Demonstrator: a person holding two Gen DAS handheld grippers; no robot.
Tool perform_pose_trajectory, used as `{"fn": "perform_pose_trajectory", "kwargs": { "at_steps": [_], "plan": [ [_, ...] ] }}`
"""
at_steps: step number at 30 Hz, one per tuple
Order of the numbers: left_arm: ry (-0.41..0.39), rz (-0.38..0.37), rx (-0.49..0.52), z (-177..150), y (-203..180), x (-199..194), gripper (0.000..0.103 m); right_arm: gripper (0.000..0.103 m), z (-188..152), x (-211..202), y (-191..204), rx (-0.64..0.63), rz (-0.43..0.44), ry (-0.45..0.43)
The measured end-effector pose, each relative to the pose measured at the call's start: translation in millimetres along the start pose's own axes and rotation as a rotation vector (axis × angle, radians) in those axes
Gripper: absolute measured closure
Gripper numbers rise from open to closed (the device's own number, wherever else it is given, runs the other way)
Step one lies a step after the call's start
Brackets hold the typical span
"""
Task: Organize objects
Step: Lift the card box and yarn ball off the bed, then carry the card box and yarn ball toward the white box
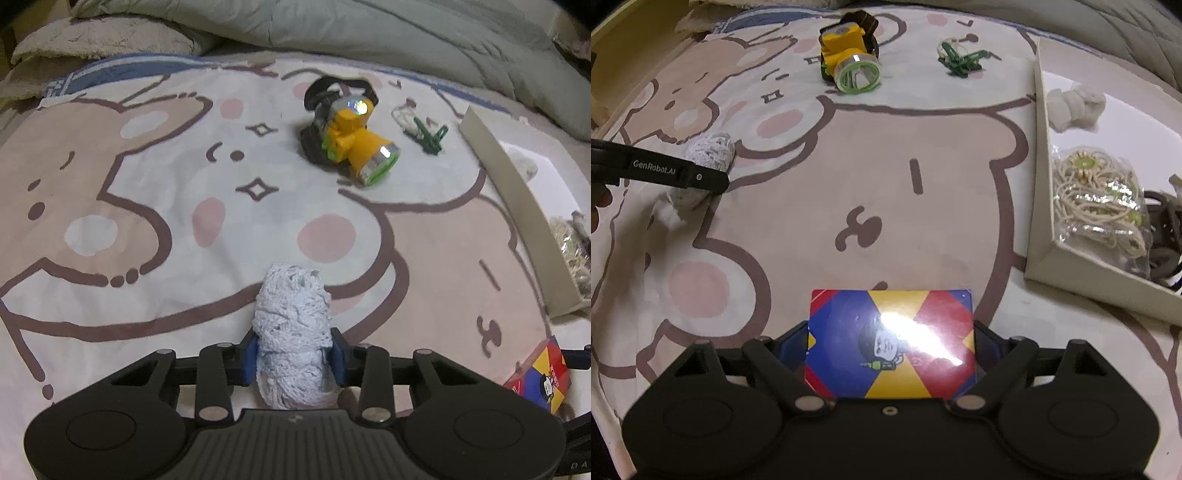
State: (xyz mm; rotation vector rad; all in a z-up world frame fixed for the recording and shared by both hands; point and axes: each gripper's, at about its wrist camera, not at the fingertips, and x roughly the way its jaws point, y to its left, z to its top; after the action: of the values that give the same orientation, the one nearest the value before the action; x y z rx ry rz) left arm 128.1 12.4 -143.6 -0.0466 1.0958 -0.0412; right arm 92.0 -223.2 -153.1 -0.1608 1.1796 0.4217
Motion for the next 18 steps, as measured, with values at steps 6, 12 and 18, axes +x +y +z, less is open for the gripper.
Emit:
{"fn": "perform_pose_trajectory", "kwargs": {
  "at_steps": [6,12,18],
  "plan": [
    [-0.118,-0.009,-0.021,8.2,-2.0,-27.3,0.064,0.014,12.5,-20.2,-4.3,0.012,-0.032,-0.099],
    [-0.236,0.011,-0.007,17.0,-8.5,-54.8,0.064,0.014,29.9,-45.6,-9.7,0.043,-0.055,-0.218],
    [-0.319,0.011,0.006,22.5,-13.9,-77.8,0.064,0.014,42.9,-70.6,-11.4,0.056,-0.070,-0.319]
  ]
}}
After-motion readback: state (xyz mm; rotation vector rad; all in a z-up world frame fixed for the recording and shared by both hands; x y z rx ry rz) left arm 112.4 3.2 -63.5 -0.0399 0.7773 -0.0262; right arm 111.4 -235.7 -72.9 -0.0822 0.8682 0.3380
